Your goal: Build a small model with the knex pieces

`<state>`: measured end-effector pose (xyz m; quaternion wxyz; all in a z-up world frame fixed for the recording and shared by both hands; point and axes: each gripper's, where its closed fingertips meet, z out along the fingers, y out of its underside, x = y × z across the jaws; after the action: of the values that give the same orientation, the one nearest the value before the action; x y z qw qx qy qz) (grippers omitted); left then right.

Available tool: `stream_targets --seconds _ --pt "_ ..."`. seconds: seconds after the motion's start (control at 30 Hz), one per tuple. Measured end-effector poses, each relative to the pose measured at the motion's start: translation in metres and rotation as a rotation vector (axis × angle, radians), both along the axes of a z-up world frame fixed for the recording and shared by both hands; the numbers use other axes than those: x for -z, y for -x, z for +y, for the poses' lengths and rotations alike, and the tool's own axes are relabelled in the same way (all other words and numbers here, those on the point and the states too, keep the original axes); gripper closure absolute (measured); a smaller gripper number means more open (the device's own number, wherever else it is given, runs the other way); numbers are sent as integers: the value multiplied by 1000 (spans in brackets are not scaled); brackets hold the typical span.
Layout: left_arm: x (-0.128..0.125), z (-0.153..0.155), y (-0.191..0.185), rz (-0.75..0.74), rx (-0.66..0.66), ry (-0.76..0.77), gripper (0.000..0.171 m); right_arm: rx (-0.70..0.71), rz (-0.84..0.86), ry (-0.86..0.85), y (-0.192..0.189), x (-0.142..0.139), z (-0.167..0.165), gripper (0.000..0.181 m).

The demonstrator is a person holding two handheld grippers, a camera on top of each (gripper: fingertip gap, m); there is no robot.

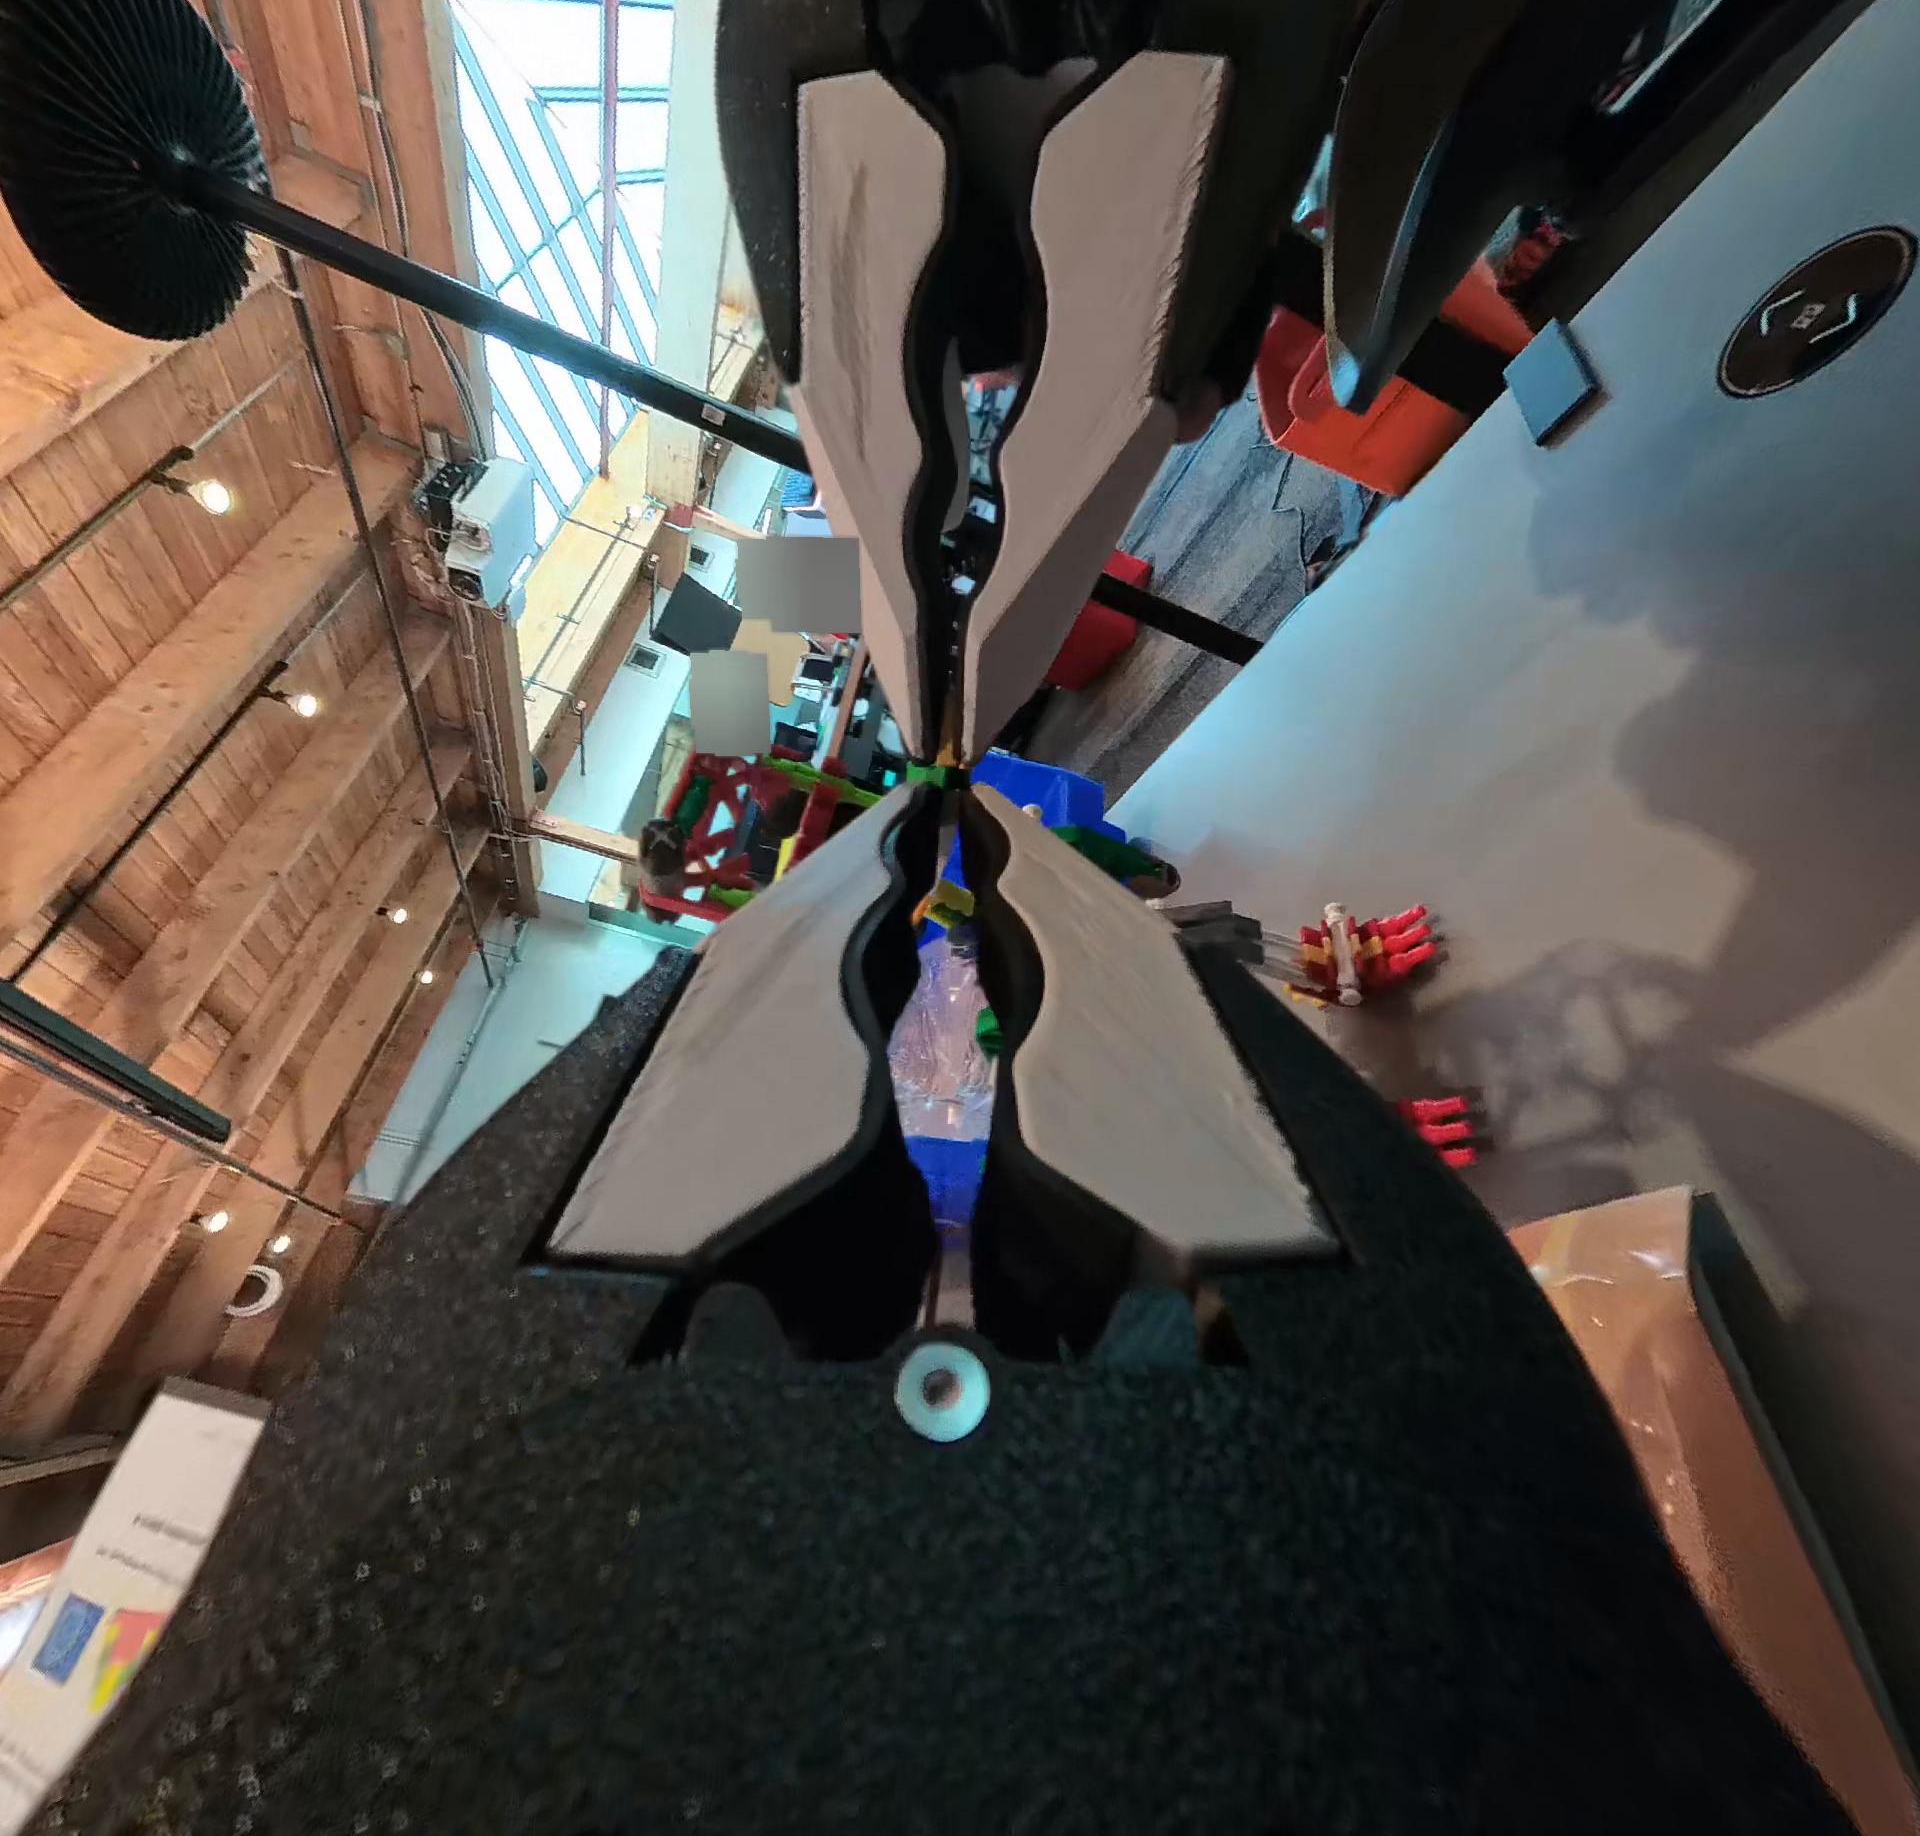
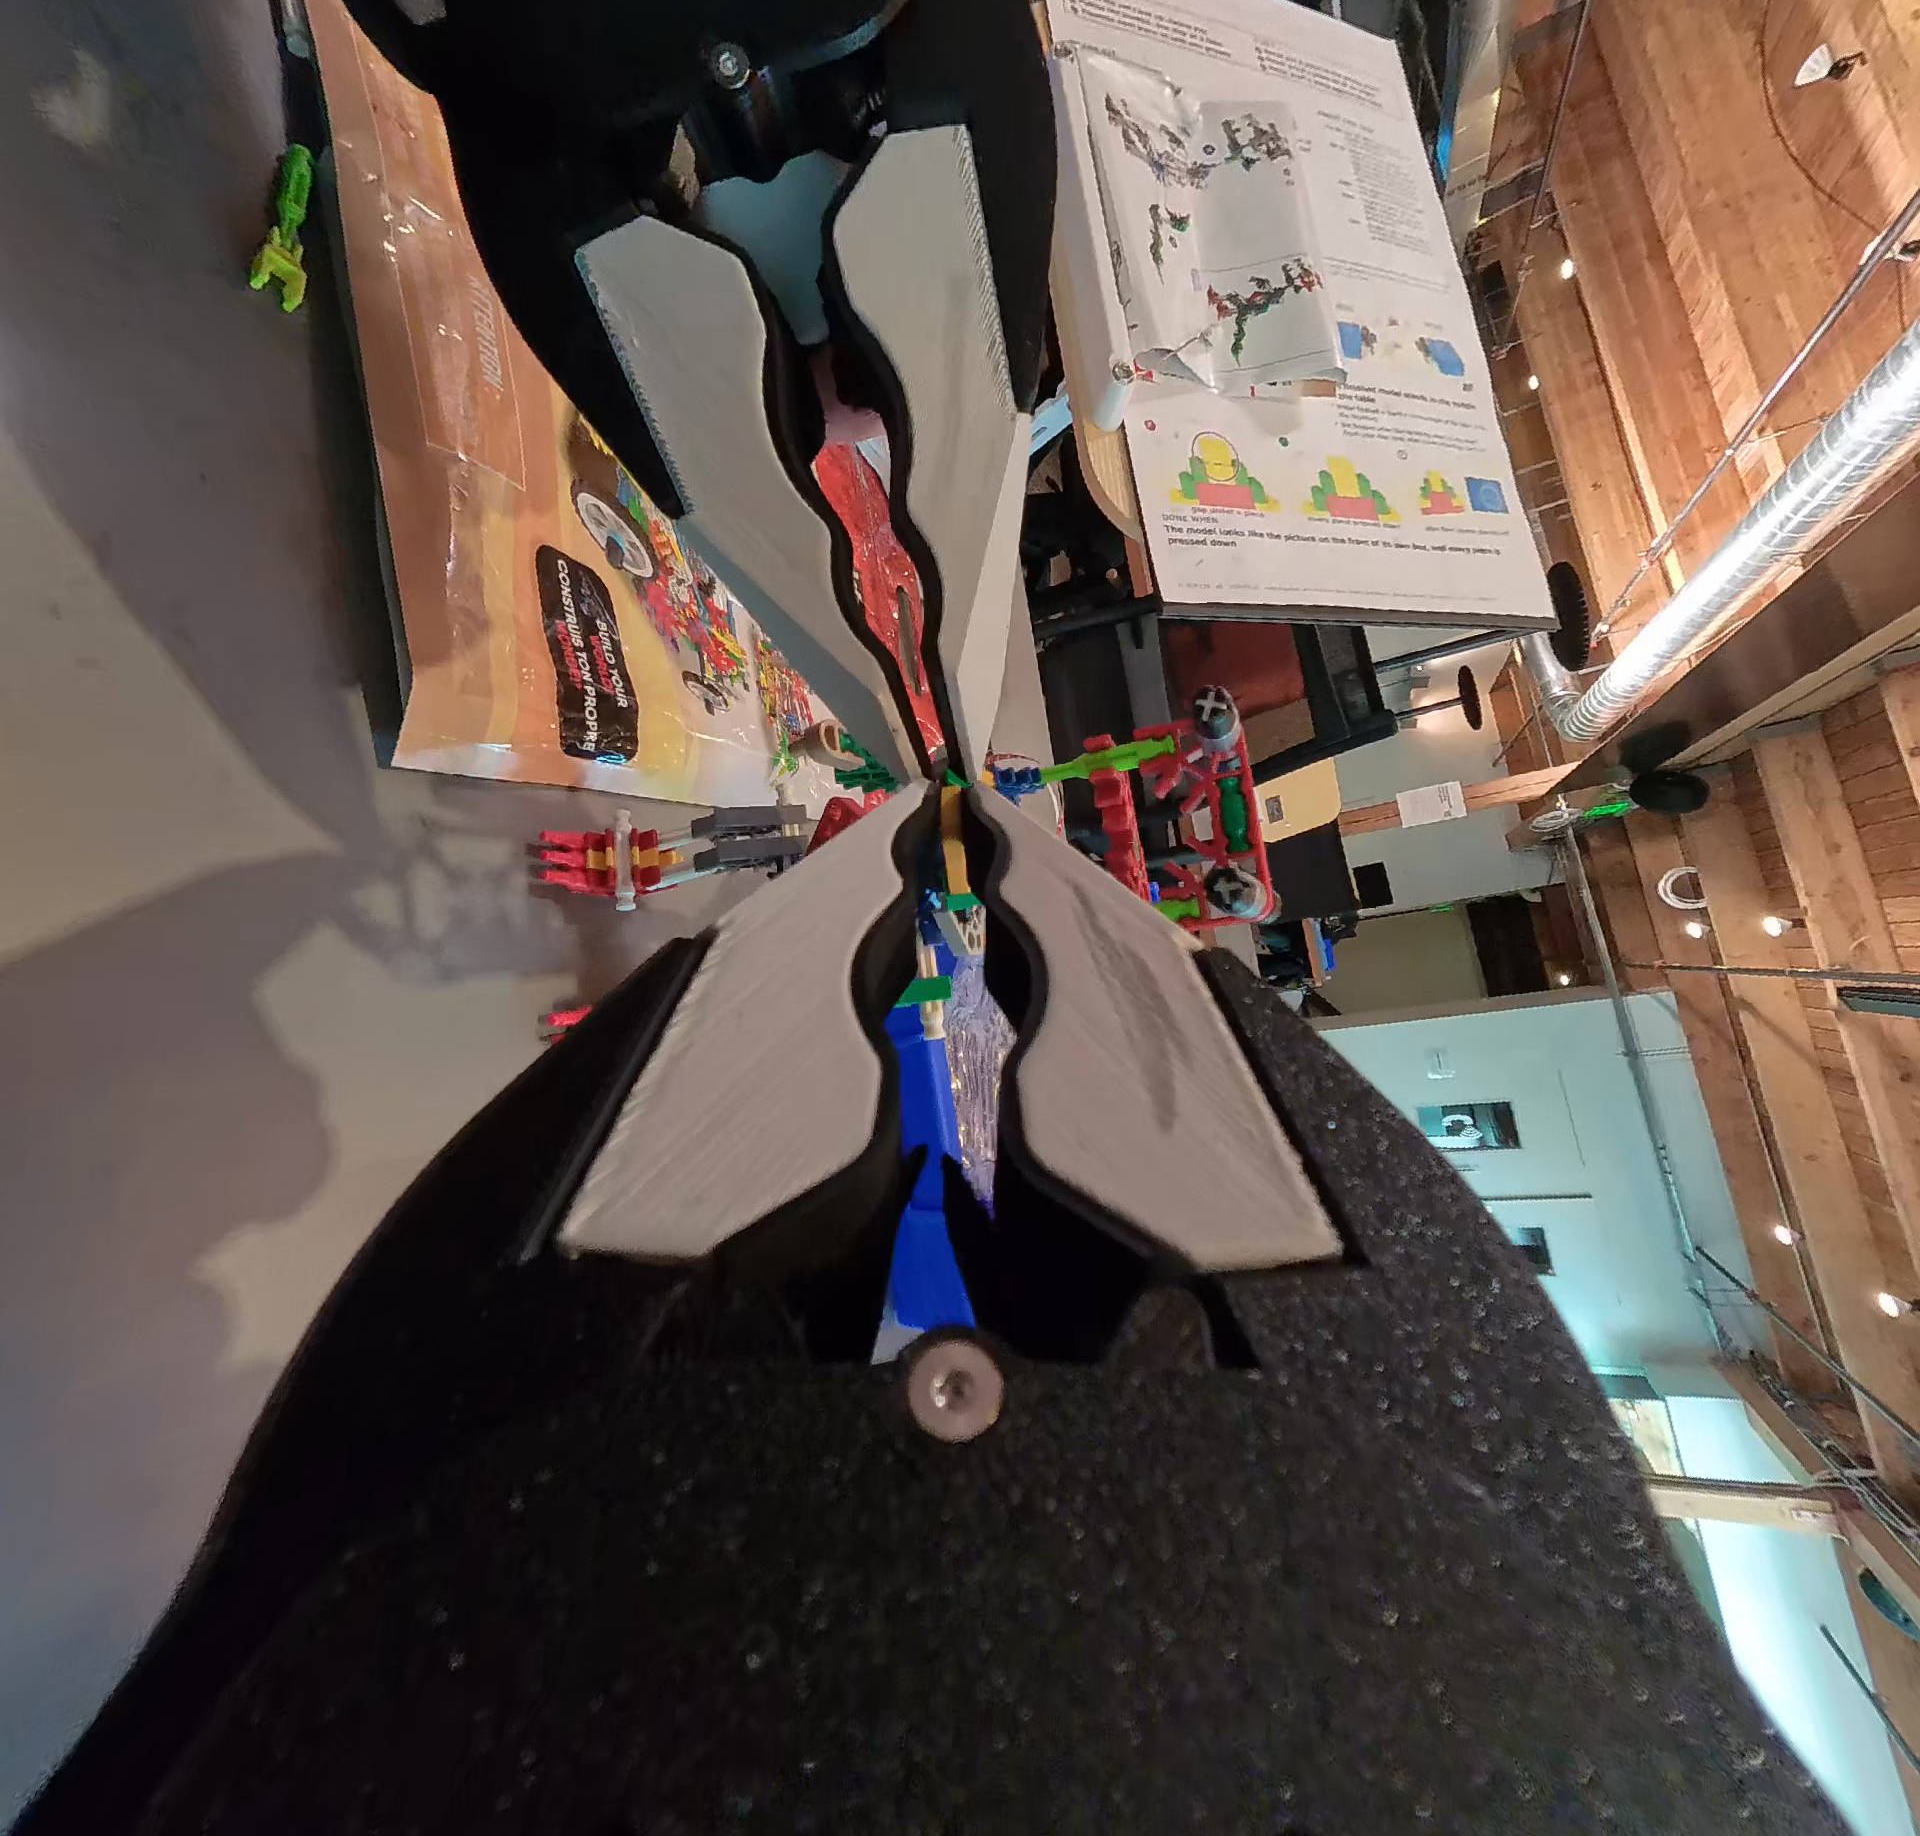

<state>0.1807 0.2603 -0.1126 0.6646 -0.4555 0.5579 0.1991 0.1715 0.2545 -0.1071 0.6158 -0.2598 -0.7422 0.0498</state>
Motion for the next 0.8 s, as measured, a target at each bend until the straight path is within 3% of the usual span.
stream_targets --seconds 0.5,0.73,0.8 --pt "4 5 0 -165 37 171 171 27 -7 -20 1 3 5 180" --pt "1 8 4 -162 28 138 171 36 15 -6 4 0 8 180" --pt "3 10 5 -160 27 188 170 38 20 9 5 2 10 179"
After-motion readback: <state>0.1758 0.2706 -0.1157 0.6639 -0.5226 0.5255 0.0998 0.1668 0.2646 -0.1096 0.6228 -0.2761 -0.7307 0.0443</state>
